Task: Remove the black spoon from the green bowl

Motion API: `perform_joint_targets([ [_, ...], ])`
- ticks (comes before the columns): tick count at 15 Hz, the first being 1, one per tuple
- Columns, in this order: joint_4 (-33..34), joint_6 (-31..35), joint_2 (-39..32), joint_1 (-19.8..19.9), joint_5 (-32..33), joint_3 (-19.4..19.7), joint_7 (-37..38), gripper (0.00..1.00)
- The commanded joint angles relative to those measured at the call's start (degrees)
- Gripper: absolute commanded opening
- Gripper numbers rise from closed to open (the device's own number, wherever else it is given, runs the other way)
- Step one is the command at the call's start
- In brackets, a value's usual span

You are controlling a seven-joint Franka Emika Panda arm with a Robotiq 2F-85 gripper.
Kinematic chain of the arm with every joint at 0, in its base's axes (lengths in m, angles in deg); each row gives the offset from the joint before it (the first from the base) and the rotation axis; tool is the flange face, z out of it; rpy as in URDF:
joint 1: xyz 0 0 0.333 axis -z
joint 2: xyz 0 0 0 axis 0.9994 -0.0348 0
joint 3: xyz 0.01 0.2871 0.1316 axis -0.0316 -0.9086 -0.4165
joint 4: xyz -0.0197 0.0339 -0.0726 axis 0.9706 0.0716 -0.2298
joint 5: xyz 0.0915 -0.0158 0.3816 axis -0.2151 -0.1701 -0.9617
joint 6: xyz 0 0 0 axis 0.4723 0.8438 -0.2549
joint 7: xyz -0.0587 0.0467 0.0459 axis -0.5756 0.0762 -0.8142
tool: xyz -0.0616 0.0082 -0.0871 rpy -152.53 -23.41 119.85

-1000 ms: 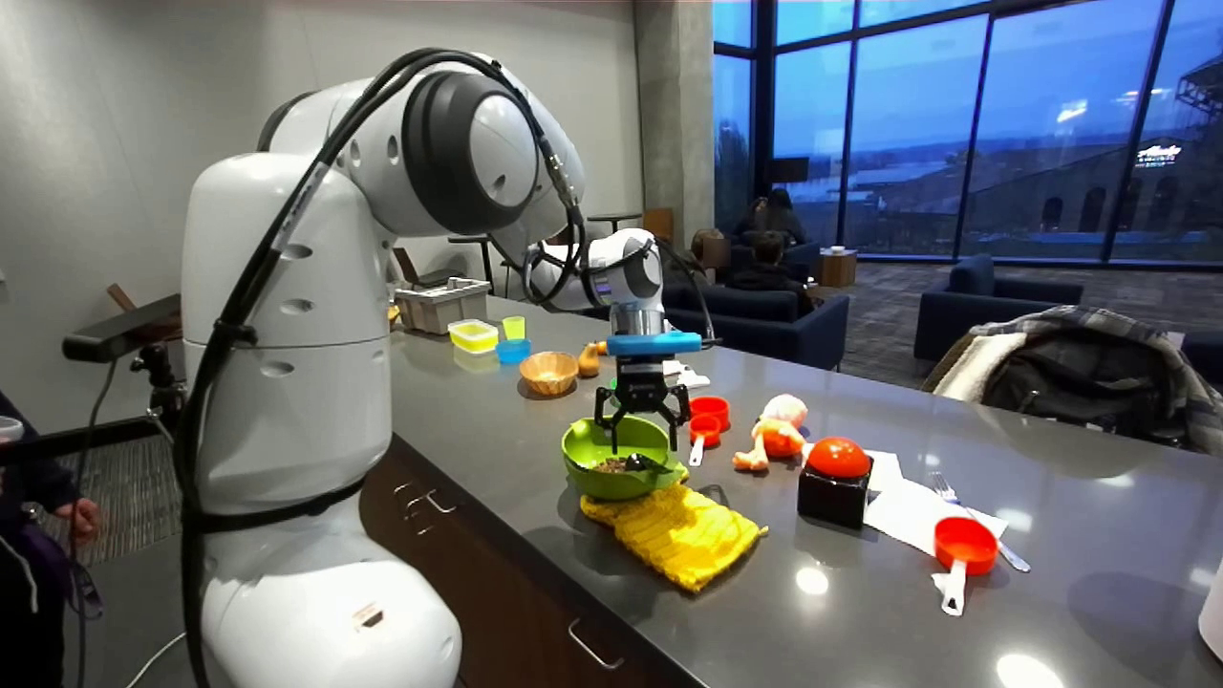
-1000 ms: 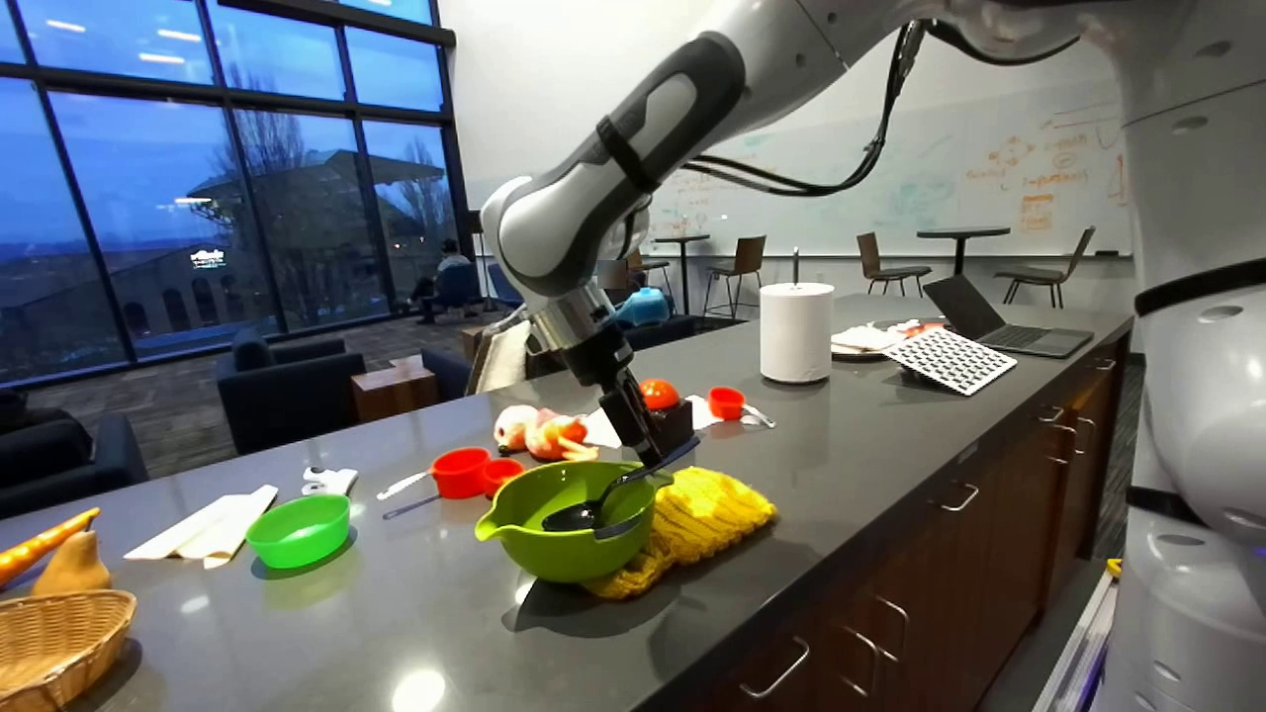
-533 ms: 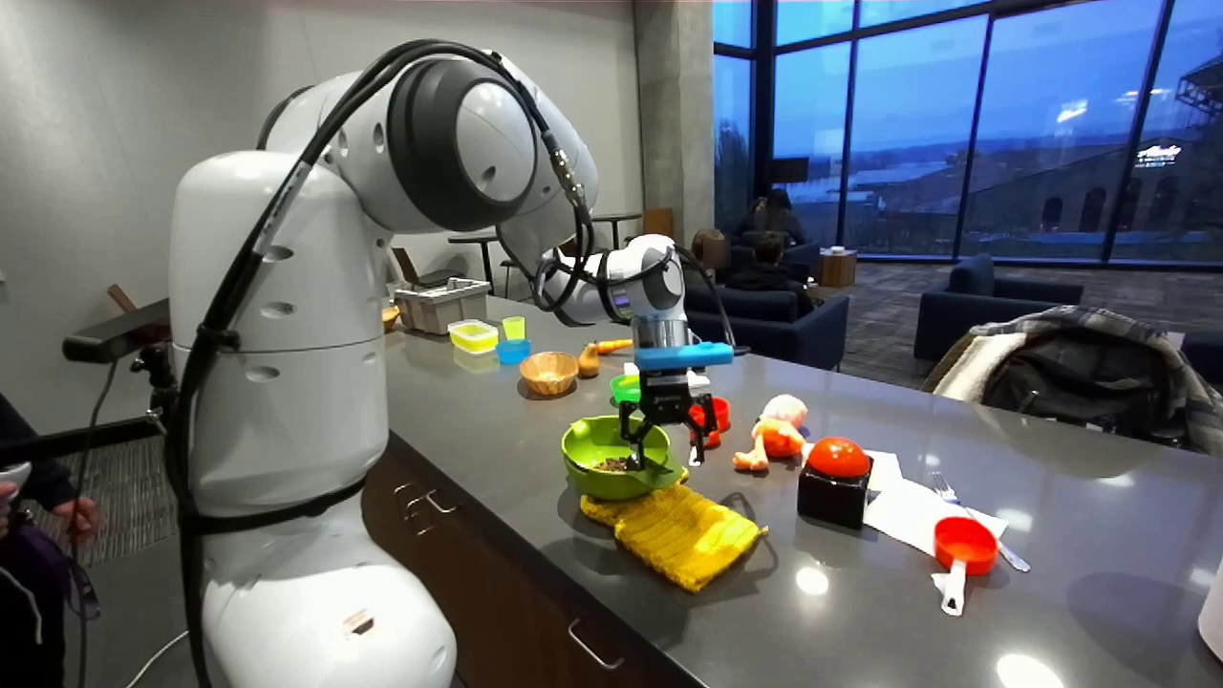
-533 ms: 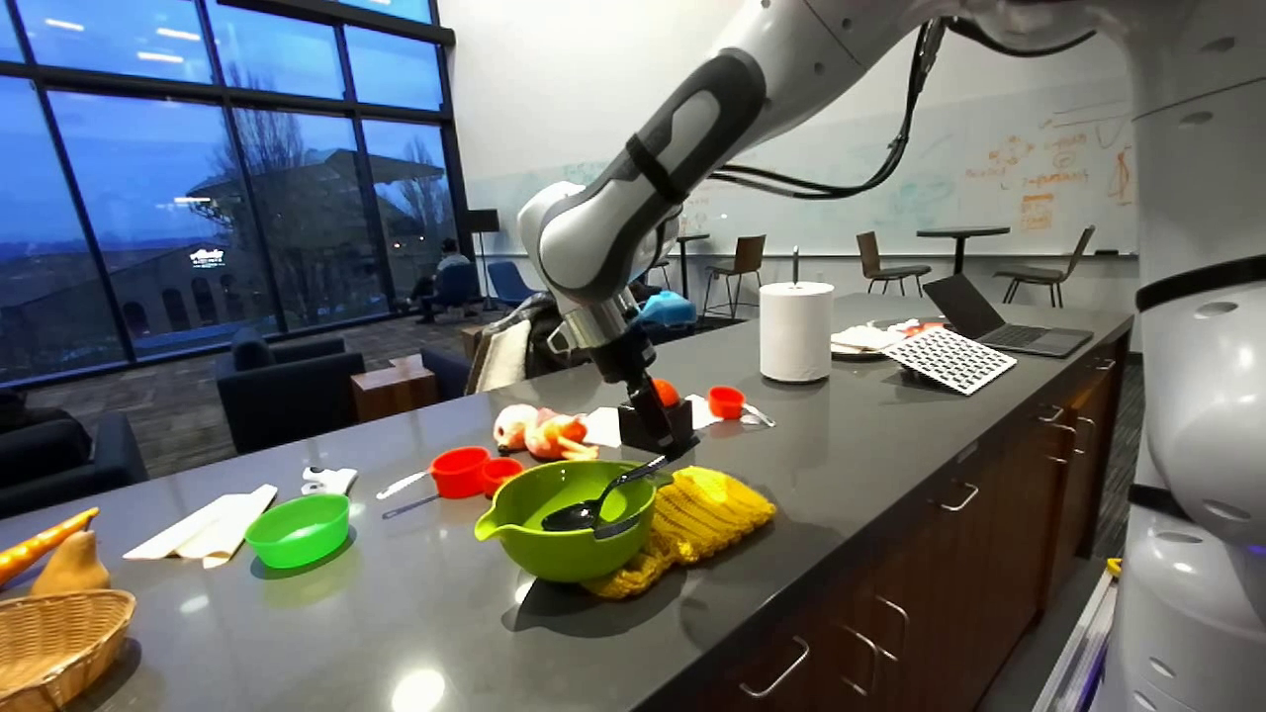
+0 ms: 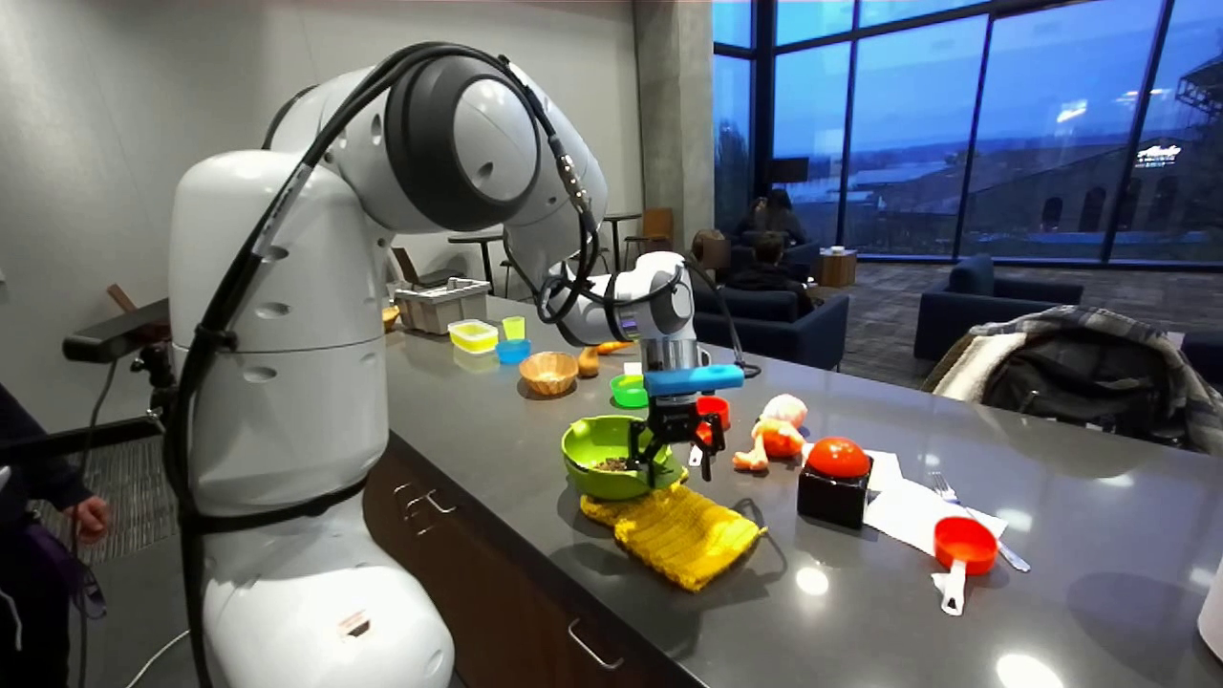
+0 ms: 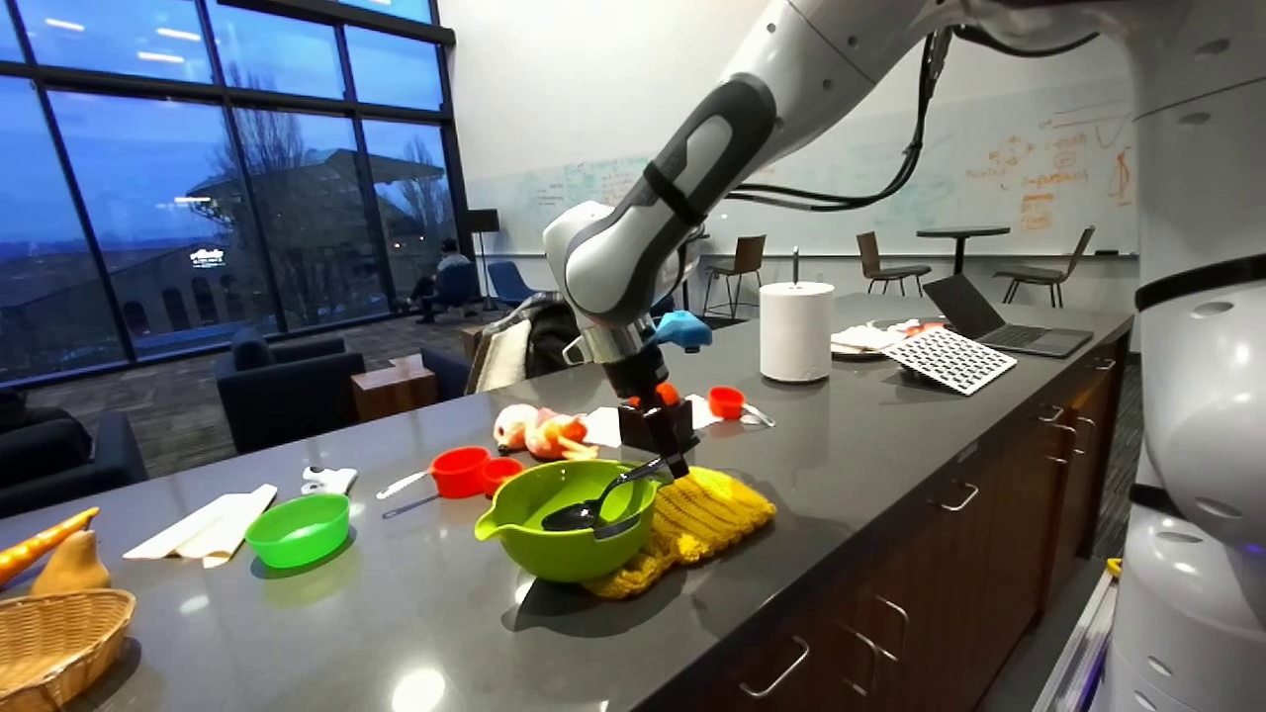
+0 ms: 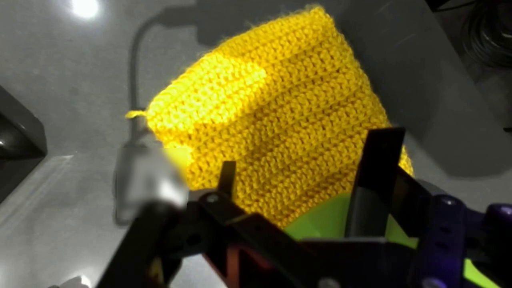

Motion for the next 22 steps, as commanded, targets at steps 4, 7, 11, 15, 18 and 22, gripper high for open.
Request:
perform_joint_targets([
  [4, -0.93, 0.4, 1.98, -0.12, -0.46, 0.06, -0.43, 0.38],
  [7, -0.35, -0.23, 2.09, -0.34, -0.27, -0.03, -0.24, 0.15],
  [11, 0.73, -1.86, 2.38, -0.84, 0.15, -0.25, 0.15, 0.0],
  [15, -0.56, -5.5, 5.12, -2.7, 0.12, -1.46, 2.76, 0.01],
  [18, -0.07, -9.71, 7.0, -3.99, 0.1, -2.24, 4.35, 0.01],
  [22, 0.35, -14.04, 9.9, -5.09, -1.14, -2.7, 7.75, 0.01],
])
